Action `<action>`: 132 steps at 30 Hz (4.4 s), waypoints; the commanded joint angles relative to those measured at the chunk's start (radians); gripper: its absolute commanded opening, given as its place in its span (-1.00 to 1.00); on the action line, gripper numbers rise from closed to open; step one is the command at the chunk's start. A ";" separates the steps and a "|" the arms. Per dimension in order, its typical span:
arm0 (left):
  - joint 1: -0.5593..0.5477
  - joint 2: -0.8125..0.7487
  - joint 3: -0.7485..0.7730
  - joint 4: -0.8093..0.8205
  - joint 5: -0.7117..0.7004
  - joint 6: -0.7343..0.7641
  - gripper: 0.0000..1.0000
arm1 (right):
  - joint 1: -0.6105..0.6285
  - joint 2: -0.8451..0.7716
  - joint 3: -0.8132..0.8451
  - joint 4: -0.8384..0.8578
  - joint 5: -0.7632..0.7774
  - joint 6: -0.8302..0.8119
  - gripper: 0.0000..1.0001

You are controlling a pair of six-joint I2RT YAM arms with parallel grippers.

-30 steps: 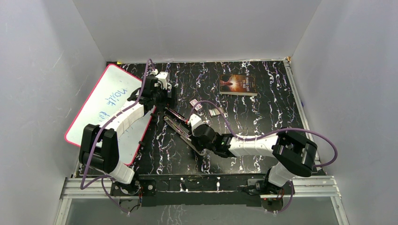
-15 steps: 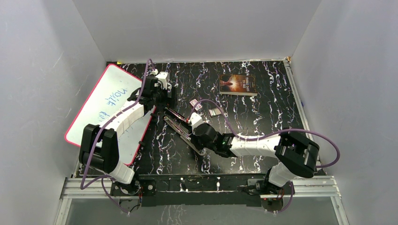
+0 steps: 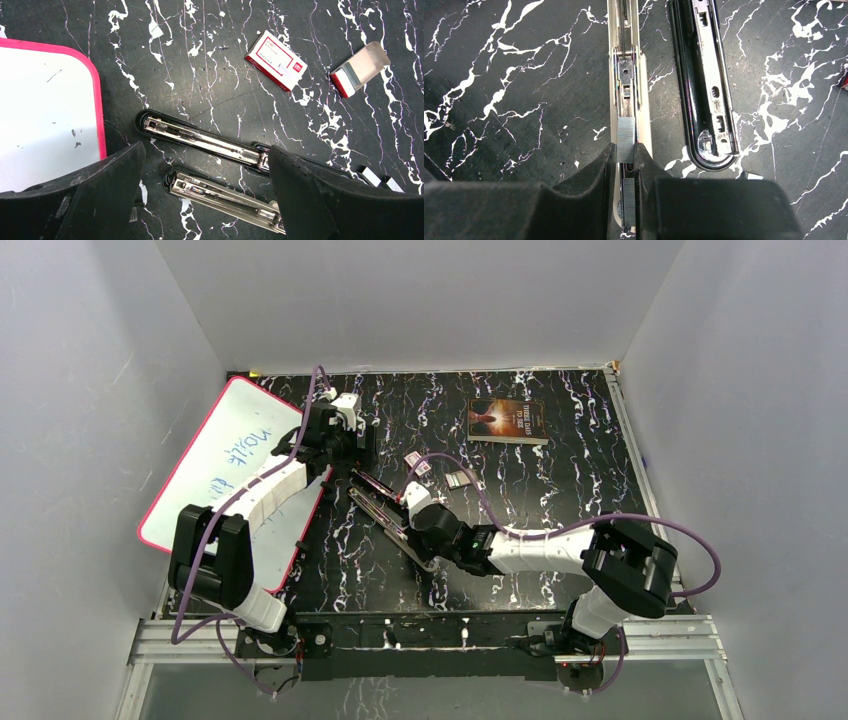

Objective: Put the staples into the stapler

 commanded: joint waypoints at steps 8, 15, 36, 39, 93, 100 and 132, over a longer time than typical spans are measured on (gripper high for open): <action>0.004 0.002 0.014 -0.010 0.011 0.010 0.85 | 0.004 0.023 0.054 -0.002 0.019 0.002 -1.00; 0.004 0.001 0.014 -0.011 0.009 0.012 0.85 | 0.005 0.030 0.058 -0.014 0.017 0.004 -1.00; 0.004 0.000 0.014 -0.011 0.008 0.013 0.85 | 0.005 0.058 0.075 -0.042 0.022 -0.001 -0.94; 0.004 0.001 0.014 -0.011 0.009 0.013 0.85 | 0.005 0.060 0.075 -0.041 0.024 -0.001 -0.87; 0.003 -0.005 0.016 -0.014 0.004 0.015 0.85 | -0.065 0.118 0.140 0.053 -0.041 -0.008 -0.33; 0.004 -0.006 0.016 -0.014 0.004 0.016 0.85 | -0.065 0.135 0.140 0.035 -0.033 -0.008 -0.41; 0.004 -0.005 0.011 -0.006 0.000 0.011 0.85 | -0.063 -0.125 0.022 -0.013 -0.074 -0.037 -0.27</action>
